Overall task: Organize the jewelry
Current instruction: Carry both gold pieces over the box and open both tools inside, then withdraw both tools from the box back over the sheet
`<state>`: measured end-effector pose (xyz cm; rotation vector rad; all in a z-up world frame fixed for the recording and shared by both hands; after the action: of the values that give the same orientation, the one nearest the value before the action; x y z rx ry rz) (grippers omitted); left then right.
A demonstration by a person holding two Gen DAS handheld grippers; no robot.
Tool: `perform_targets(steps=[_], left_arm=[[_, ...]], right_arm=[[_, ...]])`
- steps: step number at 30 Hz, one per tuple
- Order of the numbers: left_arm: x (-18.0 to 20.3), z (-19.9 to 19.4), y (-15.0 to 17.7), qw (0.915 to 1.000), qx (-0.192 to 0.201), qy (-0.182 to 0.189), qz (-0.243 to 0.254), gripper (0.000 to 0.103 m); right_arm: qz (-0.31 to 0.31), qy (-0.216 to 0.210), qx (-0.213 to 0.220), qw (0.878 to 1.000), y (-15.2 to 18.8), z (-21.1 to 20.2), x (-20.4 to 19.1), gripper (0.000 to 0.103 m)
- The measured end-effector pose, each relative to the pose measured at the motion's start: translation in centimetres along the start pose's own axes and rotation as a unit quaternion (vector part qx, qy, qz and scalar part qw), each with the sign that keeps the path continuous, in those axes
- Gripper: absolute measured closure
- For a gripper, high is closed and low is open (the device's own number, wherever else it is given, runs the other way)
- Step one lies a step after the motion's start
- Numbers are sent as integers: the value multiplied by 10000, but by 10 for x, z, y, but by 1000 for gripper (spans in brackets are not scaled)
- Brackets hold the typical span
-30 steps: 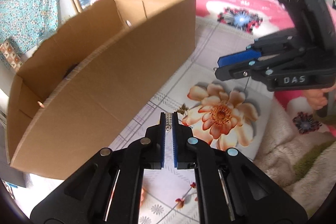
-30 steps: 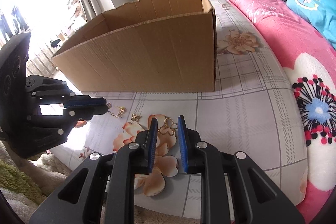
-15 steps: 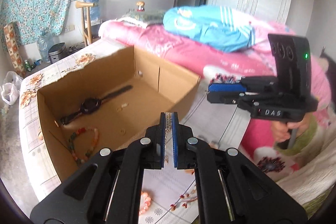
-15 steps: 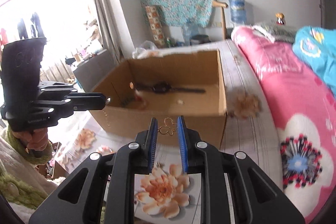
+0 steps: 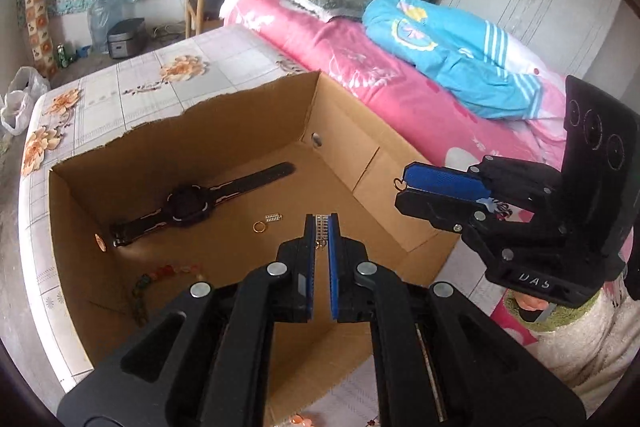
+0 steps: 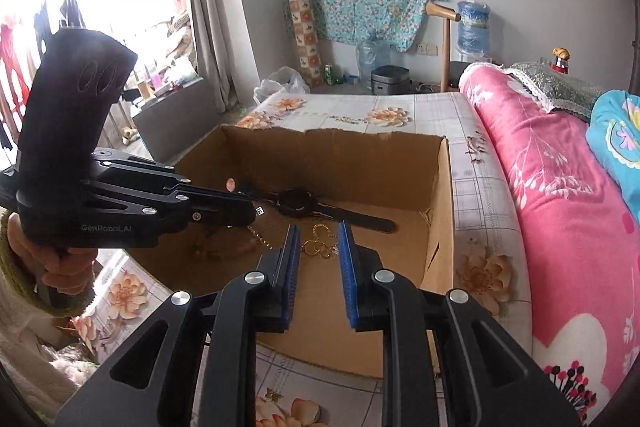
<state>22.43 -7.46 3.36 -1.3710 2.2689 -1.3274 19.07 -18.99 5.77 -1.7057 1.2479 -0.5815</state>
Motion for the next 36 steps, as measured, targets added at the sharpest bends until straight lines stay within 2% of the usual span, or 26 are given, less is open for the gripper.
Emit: perform_targets(steps=[7,9,16,20,25,29,34,36], left_arm=[[-9,40,7,9988,-433,-186,-155,96],[-10,43,8,9985,-474,-215,-177,89],[-13,36,6,9986,-346,-326,-214,82],[-13,24,4,9988,-192,-400,-193,73],[-7,-1,5,9988,62,-472,-98,64],[-2,-28,8,9978,323,-571,1,57],[5,-67,16,9954,667,-676,93,46],[7,-82,21,9942,777,-730,172,39]], right_arm=[[40,472,-470,9978,13,28,17,83],[203,427,-473,9978,13,28,22,83],[515,495,-234,9972,7,14,33,80],[715,531,-32,9960,3,2,38,69],[1143,444,215,9922,2,-20,38,64],[1234,475,387,9905,1,-39,32,59],[1313,563,643,9876,-1,-69,21,41],[1302,636,709,9869,0,-80,17,29]])
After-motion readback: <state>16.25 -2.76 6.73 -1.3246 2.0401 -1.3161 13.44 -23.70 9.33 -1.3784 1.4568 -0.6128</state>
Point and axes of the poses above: each gripper's, at about its wrist camera, not at the fingertips, and z roughly the way its jaws point, x to its right, y to its underside, the point moved 6 cm from there along z, roughly the way its jaws point, and after that the axes turned 12 degrees about x, right-handed, at the moved point
